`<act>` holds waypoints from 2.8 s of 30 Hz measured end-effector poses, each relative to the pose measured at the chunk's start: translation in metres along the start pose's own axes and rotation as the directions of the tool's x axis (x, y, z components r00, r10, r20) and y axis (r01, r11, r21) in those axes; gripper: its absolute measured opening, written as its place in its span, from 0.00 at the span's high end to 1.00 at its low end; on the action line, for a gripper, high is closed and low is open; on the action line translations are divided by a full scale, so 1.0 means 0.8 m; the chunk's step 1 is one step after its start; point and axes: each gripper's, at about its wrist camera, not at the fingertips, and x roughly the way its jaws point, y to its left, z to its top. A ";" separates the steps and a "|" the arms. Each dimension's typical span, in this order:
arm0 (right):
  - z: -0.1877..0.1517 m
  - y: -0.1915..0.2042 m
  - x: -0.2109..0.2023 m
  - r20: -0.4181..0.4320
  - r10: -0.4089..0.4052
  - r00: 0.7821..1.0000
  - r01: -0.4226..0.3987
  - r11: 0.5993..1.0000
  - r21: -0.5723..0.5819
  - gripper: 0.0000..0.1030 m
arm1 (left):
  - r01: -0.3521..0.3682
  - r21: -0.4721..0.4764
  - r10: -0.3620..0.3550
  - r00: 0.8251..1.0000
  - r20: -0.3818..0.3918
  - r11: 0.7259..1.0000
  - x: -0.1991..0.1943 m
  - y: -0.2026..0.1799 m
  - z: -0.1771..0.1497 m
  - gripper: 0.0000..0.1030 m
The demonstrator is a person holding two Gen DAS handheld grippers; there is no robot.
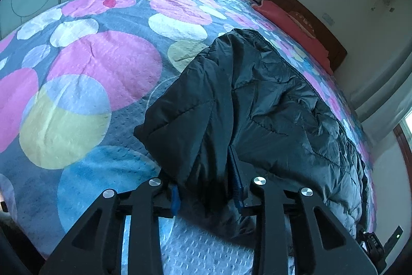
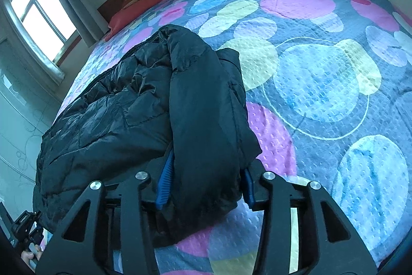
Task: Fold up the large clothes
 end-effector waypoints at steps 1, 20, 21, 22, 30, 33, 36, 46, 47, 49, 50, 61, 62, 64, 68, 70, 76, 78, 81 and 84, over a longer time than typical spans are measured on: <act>0.000 0.001 -0.002 0.001 -0.003 1.000 0.003 1.000 -0.005 0.56 | -0.004 0.004 0.004 1.000 -0.001 1.000 -0.001 0.000 0.000 0.66; -0.003 0.002 -0.049 0.042 -0.056 0.998 0.058 0.997 -0.057 0.51 | -0.013 0.040 0.012 1.000 0.023 0.999 -0.048 0.007 -0.002 0.56; -0.003 0.003 -0.052 0.047 -0.062 0.997 0.065 0.996 -0.063 0.51 | -0.016 0.047 0.014 1.000 0.028 0.999 -0.051 0.007 -0.002 0.56; -0.002 0.006 -0.057 0.057 -0.069 0.996 0.073 0.995 -0.071 0.51 | -0.020 0.057 0.018 0.999 0.037 0.998 -0.057 0.007 -0.002 0.56; 0.008 0.038 -0.090 0.132 -0.076 0.988 0.096 0.983 -0.155 0.51 | -0.047 0.090 0.039 0.995 0.088 0.995 -0.081 0.008 0.015 0.56; 0.009 0.060 -0.090 0.134 -0.049 0.990 0.075 0.978 -0.194 0.51 | -0.053 0.089 0.045 0.995 0.092 0.995 -0.078 0.008 0.023 0.56; 0.010 0.081 -0.079 0.118 -0.032 0.992 0.059 0.971 -0.230 0.51 | -0.052 0.088 0.044 0.996 0.083 0.995 -0.071 0.008 0.028 0.56; 0.010 0.179 -0.009 0.021 0.042 0.999 -0.032 0.931 -0.364 0.51 | -0.041 0.104 0.036 0.998 0.052 0.994 -0.037 -0.006 0.053 0.55; 0.010 0.187 -0.005 0.015 0.047 0.999 -0.038 0.927 -0.372 0.51 | -0.039 0.105 0.034 0.998 0.050 0.994 -0.034 -0.008 0.056 0.53; 0.010 0.211 0.007 0.005 0.055 0.998 -0.049 0.913 -0.406 0.51 | -0.040 0.108 0.035 0.998 0.049 0.993 -0.030 -0.011 0.059 0.47; 0.009 0.228 0.014 0.006 0.058 0.998 -0.050 0.900 -0.432 0.51 | -0.043 0.111 0.037 0.998 0.052 0.993 -0.028 -0.012 0.061 0.47; -0.017 0.309 0.068 0.052 -0.103 0.993 0.113 0.784 -0.611 0.51 | -0.079 0.090 0.075 0.996 0.049 0.993 -0.005 0.000 0.077 0.47; -0.024 0.310 0.078 0.045 -0.131 0.990 0.130 0.768 -0.627 0.51 | -0.081 0.088 0.077 0.996 0.048 0.993 -0.003 0.001 0.078 0.47; -0.032 0.303 0.095 0.028 -0.157 0.987 0.139 0.759 -0.636 0.51 | -0.077 0.085 0.074 0.996 0.040 0.993 0.005 0.001 0.082 0.47; -0.039 0.291 0.115 0.016 -0.153 0.988 0.130 0.776 -0.617 0.51 | -0.060 0.095 0.059 0.998 0.015 0.994 0.020 -0.004 0.086 0.40; -0.041 0.290 0.116 0.021 -0.153 0.988 0.133 0.774 -0.619 0.51 | -0.043 0.106 0.042 0.999 0.006 0.993 0.029 -0.008 0.088 0.36; -0.042 0.285 0.117 0.014 -0.136 0.991 0.116 0.785 -0.609 0.51 | 0.017 0.132 -0.005 0.996 -0.090 0.991 0.068 -0.017 0.094 0.25; -0.042 0.284 0.117 0.013 -0.133 0.991 0.113 0.787 -0.607 0.51 | 0.041 0.125 -0.020 0.987 -0.162 0.991 0.087 -0.015 0.093 0.22; -0.042 0.284 0.119 0.013 -0.125 0.992 0.107 0.790 -0.603 0.51 | 0.088 0.117 -0.059 0.972 -0.229 0.989 0.107 -0.011 0.088 0.18; -0.041 0.282 0.120 0.013 -0.119 0.993 0.103 0.793 -0.601 0.51 | 0.103 0.152 -0.068 0.974 -0.218 0.983 0.111 -0.014 0.086 0.23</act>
